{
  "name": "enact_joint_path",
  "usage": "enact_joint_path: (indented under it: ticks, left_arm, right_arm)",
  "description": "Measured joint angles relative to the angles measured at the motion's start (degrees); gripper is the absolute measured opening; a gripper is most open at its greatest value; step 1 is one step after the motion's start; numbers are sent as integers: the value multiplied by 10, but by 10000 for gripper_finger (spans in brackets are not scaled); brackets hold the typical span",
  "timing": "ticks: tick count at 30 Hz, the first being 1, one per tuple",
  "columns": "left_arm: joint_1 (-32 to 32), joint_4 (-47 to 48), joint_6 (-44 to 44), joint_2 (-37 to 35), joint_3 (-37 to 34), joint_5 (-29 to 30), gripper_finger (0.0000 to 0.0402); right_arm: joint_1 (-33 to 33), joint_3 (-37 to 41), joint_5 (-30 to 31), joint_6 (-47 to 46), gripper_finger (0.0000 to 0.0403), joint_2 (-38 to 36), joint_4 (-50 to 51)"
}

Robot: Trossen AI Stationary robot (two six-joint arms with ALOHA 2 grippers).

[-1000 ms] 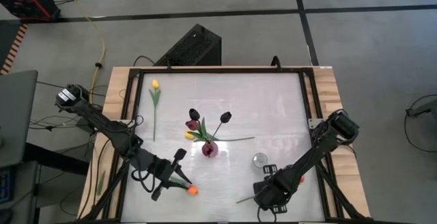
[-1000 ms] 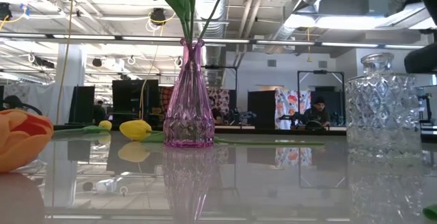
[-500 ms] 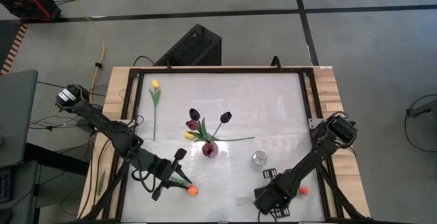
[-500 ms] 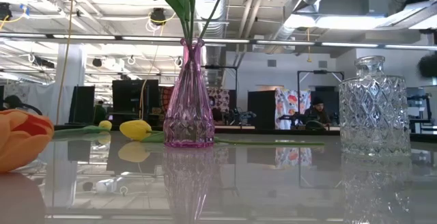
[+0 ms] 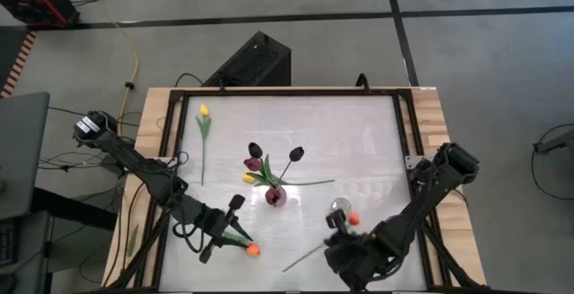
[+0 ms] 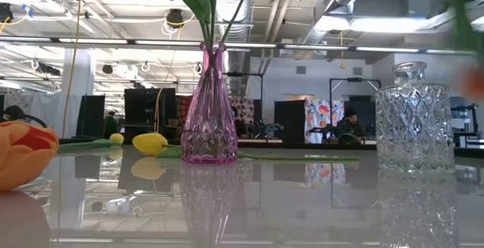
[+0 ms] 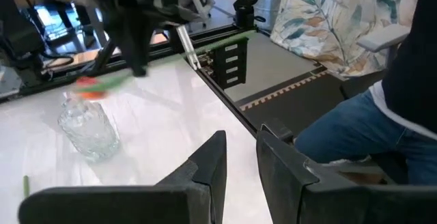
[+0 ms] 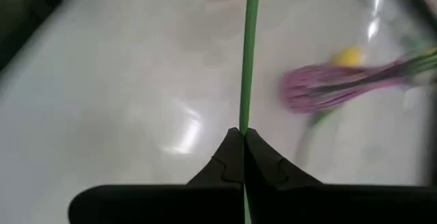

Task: Sort flowers into vase by color
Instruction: Put the right orange flower into the transparent vase

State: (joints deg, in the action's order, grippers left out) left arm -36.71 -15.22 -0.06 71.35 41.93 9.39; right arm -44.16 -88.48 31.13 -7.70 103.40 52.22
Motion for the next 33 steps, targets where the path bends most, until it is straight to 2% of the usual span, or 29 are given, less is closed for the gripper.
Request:
enact_joint_path:
  ticks: [6, 13, 19, 26, 30, 33]
  left_arm:
    - [-5, 3, -41, 0, 0, -2, 70]
    - [-9, 5, -31, 0, 0, 1, 70]
    - [1, -10, -21, 0, 0, 23, 70]
    - [18, -25, -42, 0, 0, 38, 70]
    - [25, -24, -61, 0, 0, 62, 70]
    - [28, -23, -62, 0, 0, 76, 70]
  right_arm:
    - [-3, -12, 16, 220, 23, -7, 78]
    - [-4, -29, 124, 269, 21, -7, 235]
    - [0, -38, 299, 308, 21, -7, 325]
    - [31, -39, 334, 461, 21, -7, 378]
    - [44, -38, 424, 580, 21, -7, 378]
    - [50, -38, 452, 616, 21, -9, 378]
